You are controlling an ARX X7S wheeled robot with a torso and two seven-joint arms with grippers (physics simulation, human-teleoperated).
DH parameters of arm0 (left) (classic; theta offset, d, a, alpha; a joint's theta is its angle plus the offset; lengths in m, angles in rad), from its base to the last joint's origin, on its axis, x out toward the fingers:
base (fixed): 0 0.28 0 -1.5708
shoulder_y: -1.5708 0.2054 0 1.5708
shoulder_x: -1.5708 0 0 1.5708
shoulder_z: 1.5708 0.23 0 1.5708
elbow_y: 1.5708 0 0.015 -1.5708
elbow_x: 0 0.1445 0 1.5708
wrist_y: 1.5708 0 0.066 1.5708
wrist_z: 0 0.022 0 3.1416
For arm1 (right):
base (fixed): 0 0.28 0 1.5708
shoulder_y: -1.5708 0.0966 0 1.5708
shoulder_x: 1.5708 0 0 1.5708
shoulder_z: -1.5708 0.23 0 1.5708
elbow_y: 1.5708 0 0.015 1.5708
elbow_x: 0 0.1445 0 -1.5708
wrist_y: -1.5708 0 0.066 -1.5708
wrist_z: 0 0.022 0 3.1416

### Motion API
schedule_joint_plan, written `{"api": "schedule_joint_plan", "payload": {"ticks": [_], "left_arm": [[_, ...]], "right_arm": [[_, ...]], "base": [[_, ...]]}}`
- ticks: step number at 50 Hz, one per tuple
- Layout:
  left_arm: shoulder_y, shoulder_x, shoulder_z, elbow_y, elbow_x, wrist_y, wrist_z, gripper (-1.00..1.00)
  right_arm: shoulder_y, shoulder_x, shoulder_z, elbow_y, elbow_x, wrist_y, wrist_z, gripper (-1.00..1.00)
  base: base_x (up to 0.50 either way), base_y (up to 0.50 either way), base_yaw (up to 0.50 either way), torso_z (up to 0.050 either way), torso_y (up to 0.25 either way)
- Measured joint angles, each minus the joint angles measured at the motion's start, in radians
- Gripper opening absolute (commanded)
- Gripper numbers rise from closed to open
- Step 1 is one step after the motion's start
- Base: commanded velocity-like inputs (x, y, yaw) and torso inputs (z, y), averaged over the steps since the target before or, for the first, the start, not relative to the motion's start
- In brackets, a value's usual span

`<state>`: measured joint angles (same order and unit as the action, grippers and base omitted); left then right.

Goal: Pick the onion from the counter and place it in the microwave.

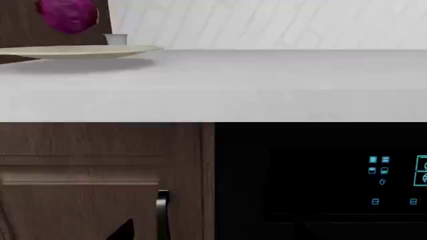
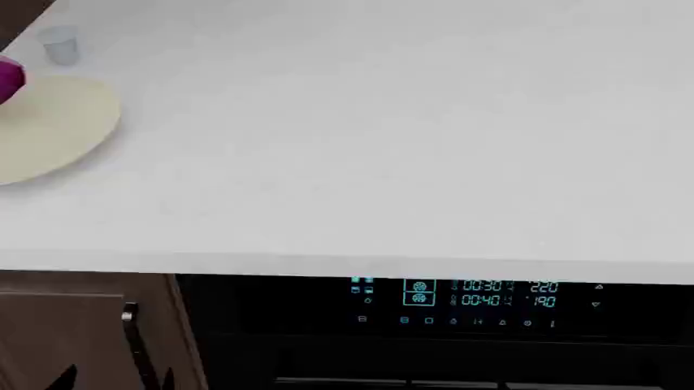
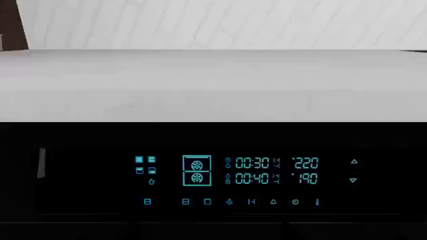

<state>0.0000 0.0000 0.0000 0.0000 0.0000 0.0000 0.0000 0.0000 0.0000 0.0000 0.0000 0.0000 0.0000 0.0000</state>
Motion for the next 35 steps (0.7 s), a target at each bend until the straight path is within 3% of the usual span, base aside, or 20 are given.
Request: {"api": "schedule_joint_plan", "payload": {"ticks": [35], "left_arm": [[0.054, -0.086, 0.101, 0.108, -0.06, -0.025, -0.063, 1.0]], "right_arm": [[-0.035, 0.065, -0.086, -0.059, 0.061, 0.014, 0.094, 1.0]], "base": [[0.0, 0.0, 0.0, 0.0, 0.0]]}}
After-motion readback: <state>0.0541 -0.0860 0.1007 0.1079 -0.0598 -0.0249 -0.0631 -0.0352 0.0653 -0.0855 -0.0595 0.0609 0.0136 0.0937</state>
